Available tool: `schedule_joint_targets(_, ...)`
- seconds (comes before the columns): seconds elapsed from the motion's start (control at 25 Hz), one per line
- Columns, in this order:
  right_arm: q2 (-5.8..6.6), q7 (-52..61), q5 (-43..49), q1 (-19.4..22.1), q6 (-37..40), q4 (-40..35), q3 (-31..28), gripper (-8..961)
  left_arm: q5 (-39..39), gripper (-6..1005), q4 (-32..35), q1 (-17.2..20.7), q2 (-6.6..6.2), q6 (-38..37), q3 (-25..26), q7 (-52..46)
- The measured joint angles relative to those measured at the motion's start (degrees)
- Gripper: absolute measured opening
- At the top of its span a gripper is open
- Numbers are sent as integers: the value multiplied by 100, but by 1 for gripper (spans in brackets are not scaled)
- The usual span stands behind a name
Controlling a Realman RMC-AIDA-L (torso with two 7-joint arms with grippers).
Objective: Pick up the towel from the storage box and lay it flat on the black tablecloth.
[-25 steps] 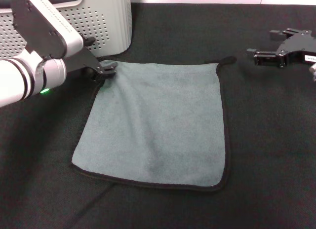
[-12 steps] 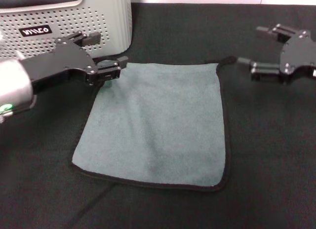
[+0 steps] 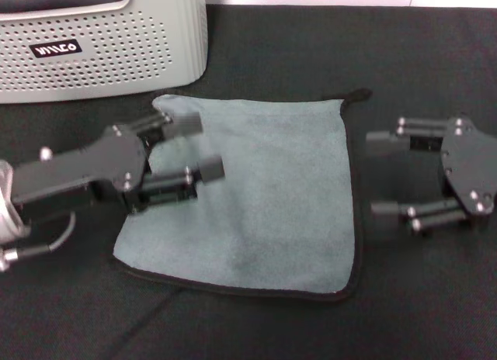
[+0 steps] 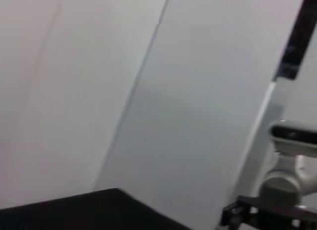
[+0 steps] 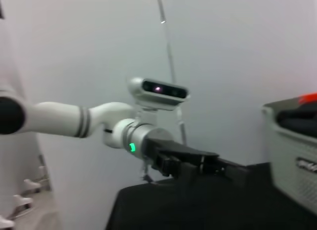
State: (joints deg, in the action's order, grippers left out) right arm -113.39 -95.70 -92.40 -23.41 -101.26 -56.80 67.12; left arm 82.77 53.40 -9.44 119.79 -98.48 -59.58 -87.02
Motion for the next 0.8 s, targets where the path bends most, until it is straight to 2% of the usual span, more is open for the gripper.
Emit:
schedule_joint_targets(0.16,16,257,-47,300,-52,-532,412,867,20,879,-278,27,0,-398,-10,239)
schedule_joint_targets(0.32,-37,364,-61,597,-64,-951,594,867,24,879,-412,52,0,-592,-24,547)
schedule_joint_targets(0.8,-126,360,62,488,-47,-947,781,868,-89,880,-889,68,15,-718,-26,1368)
